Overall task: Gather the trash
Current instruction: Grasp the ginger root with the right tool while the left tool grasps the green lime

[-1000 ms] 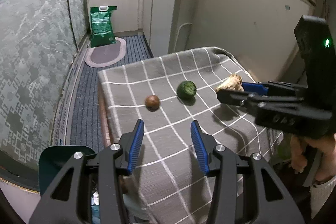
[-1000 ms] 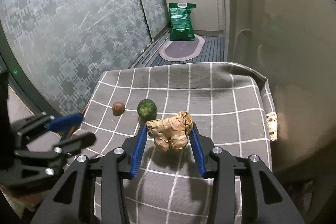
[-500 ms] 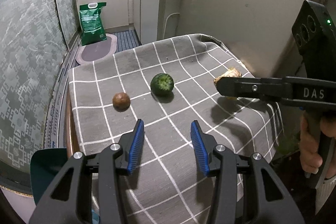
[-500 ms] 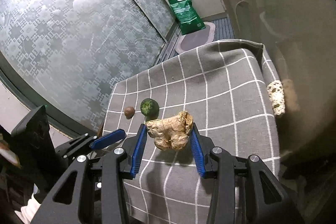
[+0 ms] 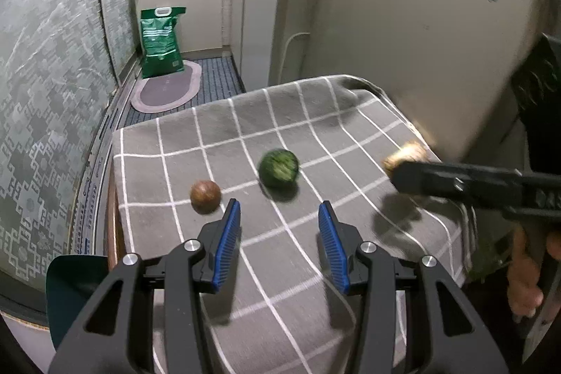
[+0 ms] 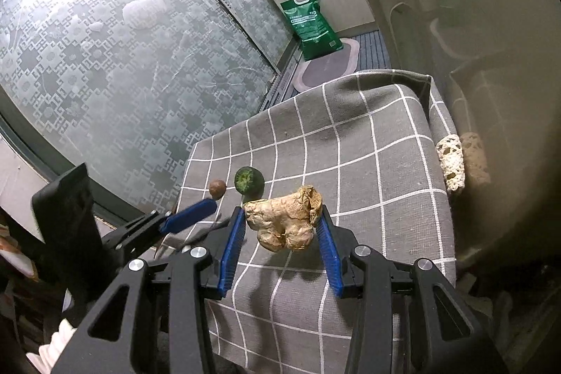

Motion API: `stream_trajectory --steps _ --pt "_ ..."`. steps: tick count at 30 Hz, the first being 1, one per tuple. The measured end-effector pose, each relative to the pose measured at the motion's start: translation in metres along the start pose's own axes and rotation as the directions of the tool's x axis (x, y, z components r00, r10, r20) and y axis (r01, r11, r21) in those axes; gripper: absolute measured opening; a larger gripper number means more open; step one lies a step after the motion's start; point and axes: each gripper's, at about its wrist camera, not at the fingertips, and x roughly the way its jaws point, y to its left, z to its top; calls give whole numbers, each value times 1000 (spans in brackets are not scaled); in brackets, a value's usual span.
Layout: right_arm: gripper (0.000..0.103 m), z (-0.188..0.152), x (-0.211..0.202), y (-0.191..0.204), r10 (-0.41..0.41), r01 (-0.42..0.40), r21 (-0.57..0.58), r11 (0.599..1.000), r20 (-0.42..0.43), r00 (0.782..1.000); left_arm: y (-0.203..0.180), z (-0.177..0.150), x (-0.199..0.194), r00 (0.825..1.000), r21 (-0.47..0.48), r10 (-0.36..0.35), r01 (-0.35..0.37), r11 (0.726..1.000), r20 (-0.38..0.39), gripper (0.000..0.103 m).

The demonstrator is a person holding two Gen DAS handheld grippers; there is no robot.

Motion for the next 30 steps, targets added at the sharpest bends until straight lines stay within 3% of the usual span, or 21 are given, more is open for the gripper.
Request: stream_trajectory --steps 14,19,24,27,28,30 --pt "42 2 -9 -2 67 -68 57 996 17 998 2 21 28 1000 -36 17 -17 999 -4 46" --pt "42 1 -11 -10 65 -67 90 994 18 998 -4 26 34 1000 -28 25 -25 999 -19 30" --pt "43 -1 -8 -11 46 -47 86 995 11 999 -4 25 34 999 -23 32 -32 999 -14 28" --pt "29 1 -10 -7 9 -10 59 998 21 1000 -3 25 34 999 -25 29 -29 999 -12 27" --pt "16 2 -10 -7 11 -12 57 998 19 1000 -3 25 34 1000 -25 29 -29 999 -11 27" --pt "15 2 -9 -5 10 -11 51 999 15 1000 -1 24 33 1000 -28 25 -25 999 -8 27"
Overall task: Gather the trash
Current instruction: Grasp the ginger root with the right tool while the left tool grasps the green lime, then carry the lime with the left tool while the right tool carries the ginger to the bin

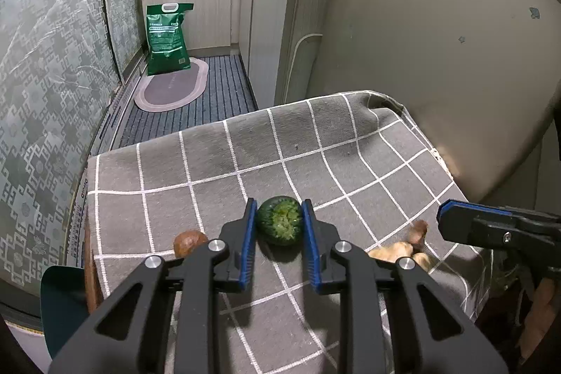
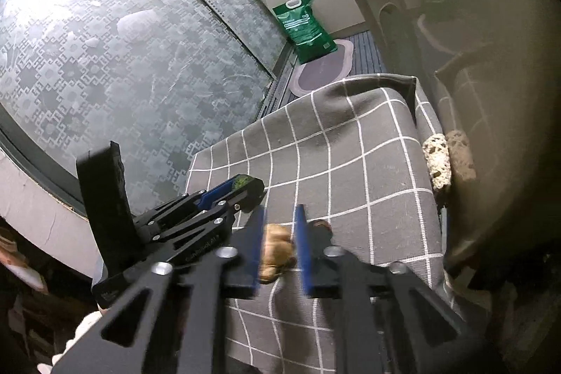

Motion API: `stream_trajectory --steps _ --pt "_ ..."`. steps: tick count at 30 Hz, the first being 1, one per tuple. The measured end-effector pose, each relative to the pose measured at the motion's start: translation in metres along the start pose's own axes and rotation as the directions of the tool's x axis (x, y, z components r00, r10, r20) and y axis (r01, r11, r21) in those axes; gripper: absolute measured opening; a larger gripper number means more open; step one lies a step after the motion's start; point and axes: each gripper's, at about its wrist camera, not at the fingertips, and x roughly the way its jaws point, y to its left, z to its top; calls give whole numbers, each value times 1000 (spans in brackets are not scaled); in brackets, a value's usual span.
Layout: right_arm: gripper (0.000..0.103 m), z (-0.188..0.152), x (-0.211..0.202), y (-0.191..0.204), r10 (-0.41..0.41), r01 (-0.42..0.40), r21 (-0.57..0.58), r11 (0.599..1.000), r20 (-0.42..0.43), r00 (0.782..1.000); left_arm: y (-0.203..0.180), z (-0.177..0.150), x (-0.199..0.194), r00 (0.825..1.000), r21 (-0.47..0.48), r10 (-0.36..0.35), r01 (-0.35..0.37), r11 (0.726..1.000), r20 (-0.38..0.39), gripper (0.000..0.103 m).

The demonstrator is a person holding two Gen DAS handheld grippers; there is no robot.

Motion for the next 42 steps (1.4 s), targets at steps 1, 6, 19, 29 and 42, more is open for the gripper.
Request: stream_trajectory --steps 1,6,19,29,42 --pt "15 0 0 1 -4 4 -4 1000 -1 1000 1 0 -1 1000 -2 -5 5 1000 1 27" --pt "15 1 1 -1 -23 23 -3 1000 -4 1000 2 1 -9 999 -6 -20 20 1000 26 26" --pt "50 -14 32 30 -187 168 -197 966 -79 979 18 4 -40 995 -68 -60 66 996 81 26" --pt "32 -19 48 48 -296 269 -292 918 -49 954 40 1 -64 991 -91 -54 65 994 119 26" --pt "32 -15 61 109 -247 218 -359 908 -36 968 103 -17 -90 992 -154 9 10 988 123 26"
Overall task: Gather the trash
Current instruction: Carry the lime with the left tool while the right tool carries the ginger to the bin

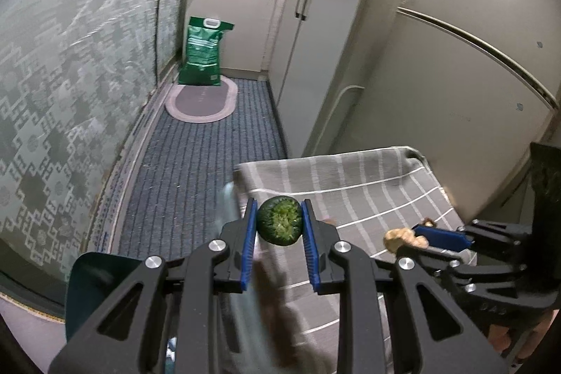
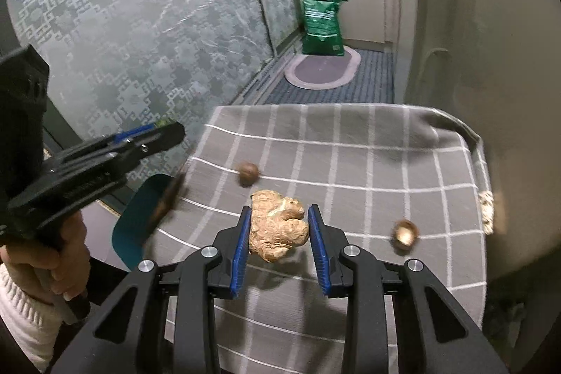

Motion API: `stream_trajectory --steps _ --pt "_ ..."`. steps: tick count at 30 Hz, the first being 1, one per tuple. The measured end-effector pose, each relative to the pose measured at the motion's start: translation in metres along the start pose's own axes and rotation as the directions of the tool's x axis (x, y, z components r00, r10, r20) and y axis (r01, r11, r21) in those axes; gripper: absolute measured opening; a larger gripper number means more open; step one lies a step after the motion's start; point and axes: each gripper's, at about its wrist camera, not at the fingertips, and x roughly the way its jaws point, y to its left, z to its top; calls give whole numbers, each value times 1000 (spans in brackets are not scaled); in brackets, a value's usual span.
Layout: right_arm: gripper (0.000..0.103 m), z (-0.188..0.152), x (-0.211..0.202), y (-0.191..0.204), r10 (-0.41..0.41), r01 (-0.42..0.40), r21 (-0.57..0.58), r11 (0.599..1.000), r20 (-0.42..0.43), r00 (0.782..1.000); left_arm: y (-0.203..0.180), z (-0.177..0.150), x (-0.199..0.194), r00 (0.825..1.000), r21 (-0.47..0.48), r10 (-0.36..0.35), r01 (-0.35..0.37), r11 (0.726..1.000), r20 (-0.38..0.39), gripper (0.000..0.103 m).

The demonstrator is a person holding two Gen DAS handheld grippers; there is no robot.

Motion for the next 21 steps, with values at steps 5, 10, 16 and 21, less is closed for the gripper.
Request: stream_trajectory --steps 5,10,16,21 --pt "32 9 4 21 12 -12 -27 1000 1 1000 31 -10 -9 999 -19 37 -38 999 -14 26" --pt "32 16 8 45 30 -30 -56 998 1 1000 67 -24 -14 996 -37 77 -79 996 -40 27" --pt "32 27 19 85 65 -65 -100 993 -6 998 115 -48 -12 987 -82 125 -134 988 -106 27" --pt "32 33 30 116 86 -88 -138 987 -20 996 146 -71 -8 972 -94 161 -179 979 -171 27"
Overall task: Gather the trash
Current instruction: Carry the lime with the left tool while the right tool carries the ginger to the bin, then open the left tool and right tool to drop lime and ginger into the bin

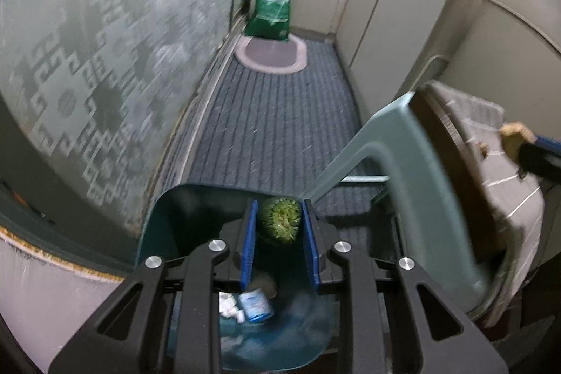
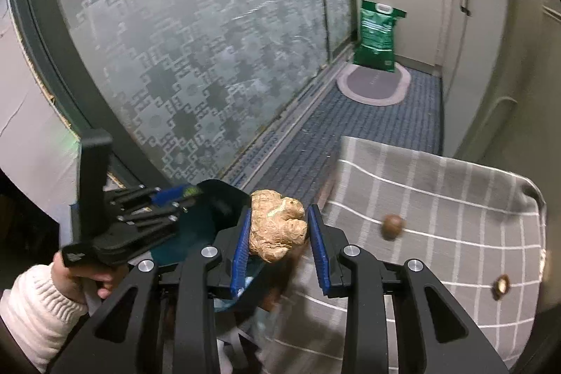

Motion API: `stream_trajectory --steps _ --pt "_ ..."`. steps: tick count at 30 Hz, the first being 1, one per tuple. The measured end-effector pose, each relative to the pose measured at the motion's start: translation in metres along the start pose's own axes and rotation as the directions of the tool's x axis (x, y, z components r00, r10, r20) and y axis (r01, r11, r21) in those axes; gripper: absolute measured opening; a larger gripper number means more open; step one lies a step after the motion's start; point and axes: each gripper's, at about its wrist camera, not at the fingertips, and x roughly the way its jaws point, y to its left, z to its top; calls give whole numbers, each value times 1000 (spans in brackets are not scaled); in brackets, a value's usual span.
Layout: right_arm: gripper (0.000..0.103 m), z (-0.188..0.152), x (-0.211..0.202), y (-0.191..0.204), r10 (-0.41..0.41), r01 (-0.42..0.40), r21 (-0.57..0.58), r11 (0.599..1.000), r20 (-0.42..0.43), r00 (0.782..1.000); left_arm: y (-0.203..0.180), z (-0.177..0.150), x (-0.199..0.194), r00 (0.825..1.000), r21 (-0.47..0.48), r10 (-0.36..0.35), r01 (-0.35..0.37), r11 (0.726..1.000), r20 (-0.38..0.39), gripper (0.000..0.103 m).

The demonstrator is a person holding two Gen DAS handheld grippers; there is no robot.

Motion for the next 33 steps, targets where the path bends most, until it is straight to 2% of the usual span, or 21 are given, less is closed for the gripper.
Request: stream_trajectory --steps 17,24,26,27,28,31,32,33 --pt "32 12 52 69 41 -48 -83 995 -83 996 57 -28 26 992 -36 52 -56 998 -111 28" --pt "32 9 77 84 44 -57 -95 994 -138 989 69 -32 17 993 -46 49 -54 997 -103 29" --pt "32 6 86 88 43 -59 -97 994 -157 987 70 -32 13 994 -45 45 -49 998 -96 34" --pt "32 5 91 90 42 -59 -99 993 -167 985 71 -32 12 995 -44 40 -44 998 -93 41" --pt "32 4 96 91 40 -59 -100 993 -178 983 71 -32 10 995 -44 32 -36 998 -89 42" --pt "32 2 109 96 32 -54 -107 993 -201 979 71 -33 6 996 -37 22 -26 999 -86 41" --pt "32 2 111 97 29 -53 -110 993 -206 978 71 -33 4 996 -34 18 -21 999 -83 39" --pt "32 1 115 99 27 -51 -112 992 -212 977 70 -34 2 997 -29 18 -20 999 -78 33"
